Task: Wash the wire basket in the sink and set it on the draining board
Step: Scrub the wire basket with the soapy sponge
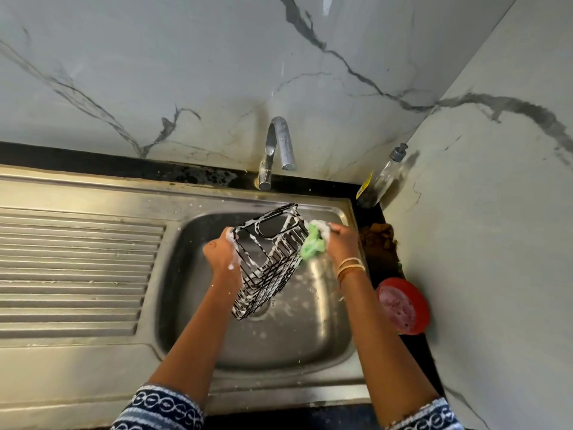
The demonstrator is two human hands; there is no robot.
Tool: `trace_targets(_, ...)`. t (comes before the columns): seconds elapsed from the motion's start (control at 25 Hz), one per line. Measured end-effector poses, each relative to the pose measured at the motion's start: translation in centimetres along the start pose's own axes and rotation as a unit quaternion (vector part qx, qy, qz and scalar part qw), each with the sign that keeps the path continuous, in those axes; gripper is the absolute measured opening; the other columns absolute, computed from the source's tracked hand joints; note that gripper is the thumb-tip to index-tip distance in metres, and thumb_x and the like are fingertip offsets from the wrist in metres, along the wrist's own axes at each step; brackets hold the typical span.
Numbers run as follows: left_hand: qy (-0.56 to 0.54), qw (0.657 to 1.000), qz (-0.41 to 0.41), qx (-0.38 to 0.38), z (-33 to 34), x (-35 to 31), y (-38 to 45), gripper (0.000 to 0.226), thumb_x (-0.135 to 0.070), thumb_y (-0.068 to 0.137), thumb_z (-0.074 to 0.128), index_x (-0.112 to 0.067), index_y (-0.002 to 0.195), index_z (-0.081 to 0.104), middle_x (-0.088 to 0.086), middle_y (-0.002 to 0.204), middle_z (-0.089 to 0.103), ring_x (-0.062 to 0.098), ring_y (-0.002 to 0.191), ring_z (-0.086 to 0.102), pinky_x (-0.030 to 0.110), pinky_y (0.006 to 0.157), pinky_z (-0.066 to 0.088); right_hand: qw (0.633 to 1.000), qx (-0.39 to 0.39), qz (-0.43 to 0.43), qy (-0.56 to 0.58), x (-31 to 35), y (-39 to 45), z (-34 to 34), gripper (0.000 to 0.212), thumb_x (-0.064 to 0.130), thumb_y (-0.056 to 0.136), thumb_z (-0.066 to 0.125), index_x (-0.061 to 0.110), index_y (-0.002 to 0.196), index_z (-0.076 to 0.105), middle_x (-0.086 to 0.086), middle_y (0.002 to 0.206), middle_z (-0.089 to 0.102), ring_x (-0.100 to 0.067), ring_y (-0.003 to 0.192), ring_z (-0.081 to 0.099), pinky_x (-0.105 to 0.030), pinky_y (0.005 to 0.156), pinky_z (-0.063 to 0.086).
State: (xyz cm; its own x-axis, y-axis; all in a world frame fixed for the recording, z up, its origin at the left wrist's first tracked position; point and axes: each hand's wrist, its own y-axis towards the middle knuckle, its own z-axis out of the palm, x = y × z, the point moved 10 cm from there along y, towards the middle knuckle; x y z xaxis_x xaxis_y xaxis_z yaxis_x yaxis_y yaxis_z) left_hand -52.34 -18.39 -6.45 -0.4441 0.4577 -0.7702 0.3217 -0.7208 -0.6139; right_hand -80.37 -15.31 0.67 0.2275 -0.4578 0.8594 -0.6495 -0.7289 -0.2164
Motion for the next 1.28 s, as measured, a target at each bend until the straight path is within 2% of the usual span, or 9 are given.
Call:
trace_targets(0.16,-0.027,0.999,-0.042,-0.003,-0.1,0.4,-0.5,0.033,-0.019,0.090,0.055,-0.025,0.070,0.029,0.001,0.060,0.029,0.015,0.050,0.026,0.029,0.051,0.027,0.924,0.217,0.141,0.281,-1.8,-1.7,4.1,0.032,0.022,0.096,0.042,0.017,0.089,0.073,-0.010,0.078,0.067,-0.017,0.052,0.053,-0.020,0.047,0.033)
trace_targets(0.32,-0.036,0.997,-0.058,0.030,0.3,0.0,0.5,0.031,-0.027,0.098,0.041,-0.023,0.068,0.035,0.007,0.081,0.047,0.019,0.070,0.045,0.028,0.067,0.042,0.878,0.164,0.161,0.420,-3.1,-1.9,5.2,0.029,0.016,0.094,0.040,0.021,0.084,0.067,-0.006,0.085,0.065,-0.016,0.062,0.056,-0.016,0.043,0.036)
trace_targets(0.44,0.013,0.986,-0.161,0.051,0.2,1.9,0.3,0.058,-0.056,0.080,0.047,-0.015,0.120,0.058,0.008,0.142,0.044,0.031,0.123,0.047,0.050,0.102,0.041,0.848,0.134,0.169,0.485,-5.0,-1.5,5.6,0.022,0.013,0.094,0.040,0.015,0.094,0.062,-0.006,0.081,0.064,-0.017,0.060,0.061,-0.017,0.039,0.044)
trace_targets(0.52,0.022,0.945,-0.314,0.093,-0.1,4.3,-2.1,0.097,-0.069,0.072,0.049,-0.016,0.150,0.024,0.017,0.160,0.014,0.052,0.138,0.024,0.074,0.098,0.027,0.821,0.152,0.166,0.525,-5.5,-1.5,5.8,0.020,0.014,0.093,0.041,0.009,0.097,0.060,-0.006,0.072,0.065,-0.018,0.054,0.063,-0.020,0.038,0.048)
trace_targets(0.68,0.008,0.889,-0.410,0.204,0.4,5.7,-5.0,0.068,-0.044,0.077,0.054,-0.005,0.133,0.053,0.031,0.127,0.057,0.055,0.111,0.054,0.066,0.092,0.043,0.851,0.202,0.149,0.462,-5.3,-1.1,4.6,0.021,0.018,0.082,0.059,0.006,0.098,0.062,-0.011,0.078,0.065,-0.024,0.063,0.066,-0.032,0.054,0.056)
trace_targets(0.8,0.066,0.912,-0.348,0.204,-0.8,5.6,-5.2,0.046,-0.039,0.081,0.046,-0.003,0.101,0.067,0.024,0.088,0.072,0.036,0.093,0.061,0.048,0.086,0.048,0.941,0.079,0.139,0.299,-6.5,1.1,-0.1,0.017,0.018,0.082,0.056,0.006,0.092,0.064,-0.009,0.074,0.061,-0.029,0.068,0.060,-0.032,0.053,0.056)
trace_targets(0.92,0.099,0.930,-0.288,0.204,-1.9,5.8,-3.3,0.053,-0.037,0.067,0.057,-0.006,0.108,0.060,0.017,0.114,0.065,0.035,0.099,0.061,0.052,0.086,0.050,0.979,-0.026,0.051,0.197,-3.6,2.4,-4.0,0.007,0.020,0.086,0.061,0.014,0.086,0.066,-0.008,0.081,0.063,-0.028,0.074,0.059,-0.031,0.057,0.052)
trace_targets(1.08,0.135,0.944,-0.197,0.226,-1.3,4.6,-2.3,0.024,-0.018,0.067,0.051,-0.004,0.079,0.066,0.019,0.087,0.066,0.032,0.077,0.063,0.041,0.078,0.053,0.966,0.188,0.058,0.167,2.1,-2.2,1.8,0.009,0.022,0.091,0.059,0.021,0.085,0.065,-0.007,0.085,0.065,-0.025,0.074,0.062,-0.042,0.072,0.052)
trace_targets(1.28,0.198,0.903,-0.203,0.323,0.2,2.9,-4.8,0.074,-0.014,0.044,0.049,0.004,0.116,0.046,0.024,0.098,0.049,0.049,0.083,0.062,0.062,0.067,0.055,0.895,0.405,0.129,0.131,1.5,-6.9,7.7,0.018,-0.008,0.088,0.053,0.006,0.094,0.063,-0.012,0.088,0.067,-0.023,0.075,0.070,-0.035,0.061,0.060)
